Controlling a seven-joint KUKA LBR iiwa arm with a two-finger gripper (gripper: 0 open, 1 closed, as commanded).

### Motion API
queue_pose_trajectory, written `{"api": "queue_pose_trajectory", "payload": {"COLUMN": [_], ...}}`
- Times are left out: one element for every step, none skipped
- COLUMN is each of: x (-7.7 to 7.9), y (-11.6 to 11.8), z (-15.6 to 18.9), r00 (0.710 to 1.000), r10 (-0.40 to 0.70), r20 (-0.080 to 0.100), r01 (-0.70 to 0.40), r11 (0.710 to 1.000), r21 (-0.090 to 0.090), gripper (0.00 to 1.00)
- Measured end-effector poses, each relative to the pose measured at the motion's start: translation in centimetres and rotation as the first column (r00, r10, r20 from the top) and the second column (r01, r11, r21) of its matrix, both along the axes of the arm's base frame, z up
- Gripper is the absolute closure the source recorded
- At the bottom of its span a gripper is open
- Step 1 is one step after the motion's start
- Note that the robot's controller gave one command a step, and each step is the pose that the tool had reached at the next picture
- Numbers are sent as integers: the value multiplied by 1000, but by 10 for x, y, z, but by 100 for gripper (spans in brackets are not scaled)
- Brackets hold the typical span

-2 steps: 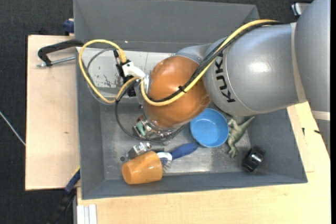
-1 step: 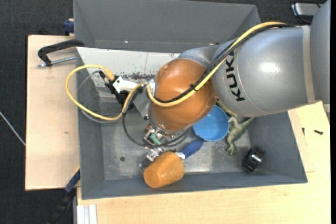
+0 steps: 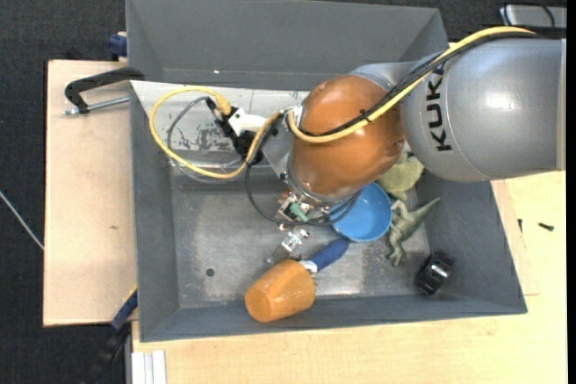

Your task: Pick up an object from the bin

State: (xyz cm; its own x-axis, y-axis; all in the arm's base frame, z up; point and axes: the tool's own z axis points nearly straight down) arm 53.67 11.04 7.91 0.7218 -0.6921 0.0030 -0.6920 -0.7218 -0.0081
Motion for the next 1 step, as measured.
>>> {"api": "queue_pose_trajectory", "payload": {"x": [25], "y": [-51], "z": [5], "r00": [990], "r10": [-141], "r20": [-4], "r01": [141], "r11": [990], "r21": [1], "gripper": [0]}}
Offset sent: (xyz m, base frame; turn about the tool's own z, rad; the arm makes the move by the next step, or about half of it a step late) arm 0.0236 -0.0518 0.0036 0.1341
